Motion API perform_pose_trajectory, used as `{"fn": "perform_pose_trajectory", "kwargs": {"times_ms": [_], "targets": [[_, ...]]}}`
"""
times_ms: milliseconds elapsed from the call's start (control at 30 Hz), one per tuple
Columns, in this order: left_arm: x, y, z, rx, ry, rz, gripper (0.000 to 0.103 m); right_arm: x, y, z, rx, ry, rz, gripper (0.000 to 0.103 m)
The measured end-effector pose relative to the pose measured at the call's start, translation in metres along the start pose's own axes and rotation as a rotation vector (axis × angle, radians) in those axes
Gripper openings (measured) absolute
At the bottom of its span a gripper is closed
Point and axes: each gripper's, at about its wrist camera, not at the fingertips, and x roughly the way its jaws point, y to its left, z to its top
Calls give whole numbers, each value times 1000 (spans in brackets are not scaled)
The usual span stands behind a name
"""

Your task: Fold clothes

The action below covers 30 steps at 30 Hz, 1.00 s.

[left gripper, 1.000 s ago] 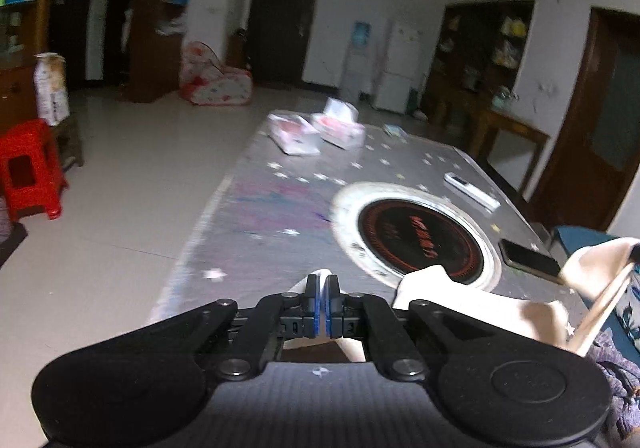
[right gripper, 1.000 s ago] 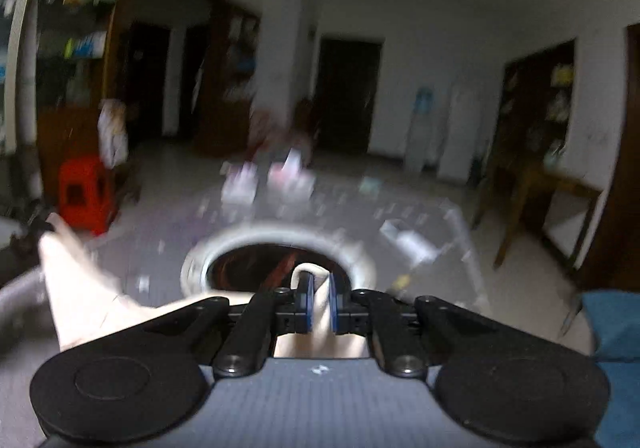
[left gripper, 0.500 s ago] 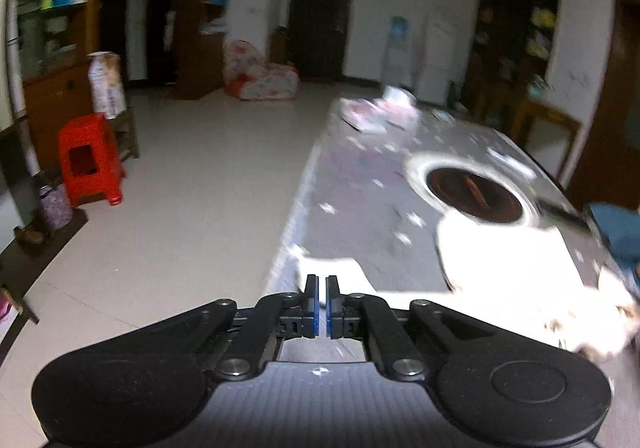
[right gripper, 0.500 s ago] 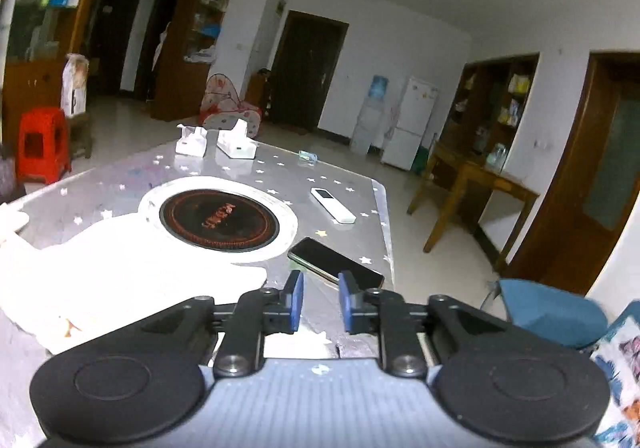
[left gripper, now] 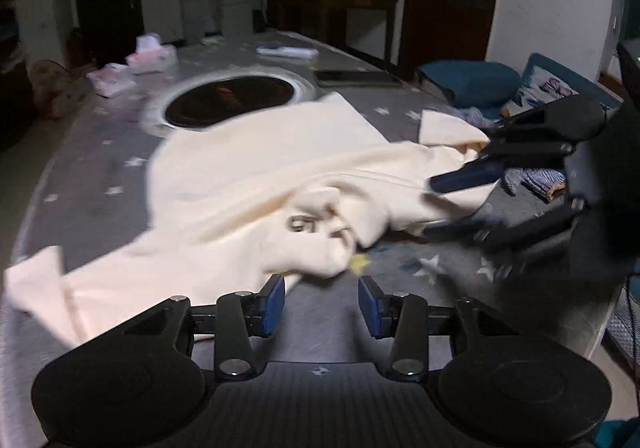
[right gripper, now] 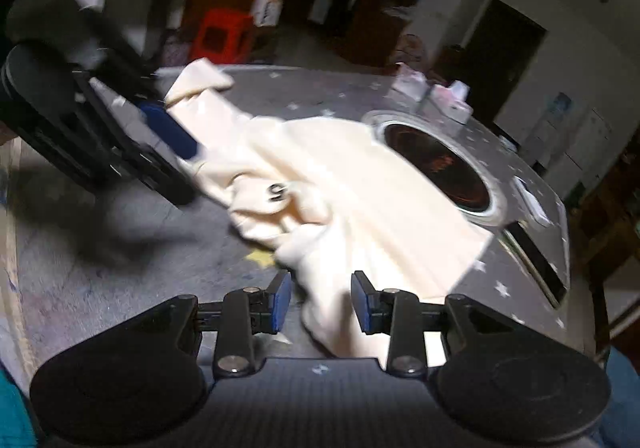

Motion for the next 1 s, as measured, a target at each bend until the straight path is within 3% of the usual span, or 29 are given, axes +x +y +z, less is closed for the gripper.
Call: {"fn": "perform_pose_trajectory", "kwargs": {"times_ms": [200,267,367,700,800,833,900,1000], "targets": [[37,5,12,-61,55,16,39,26,4,0,-66,20,-25,28],[38,9,12,-71,56,32,24,25,3,-4,-59,33,-28,16],[32,17,13,-93,53,24,10,21,-4,-5,-31,17,-33,7],[-22,24,18,-68,-12,-56,8,-38,-42,-1,133,-79,30,4],[-37,19,17,-41,-21,-74,8,-45,-33,0,92,-85,41,7],[-40,19,17,-41,-17,-82,7,-45,-25,-1,64,-88,53,11],[-45,18,15,-35,-8,-93,7,-42,-12,-3,12,-83,78,30],[-51,16,11,-9,4,-98,4,-30,15,-10,-94,-66,102,34]]}}
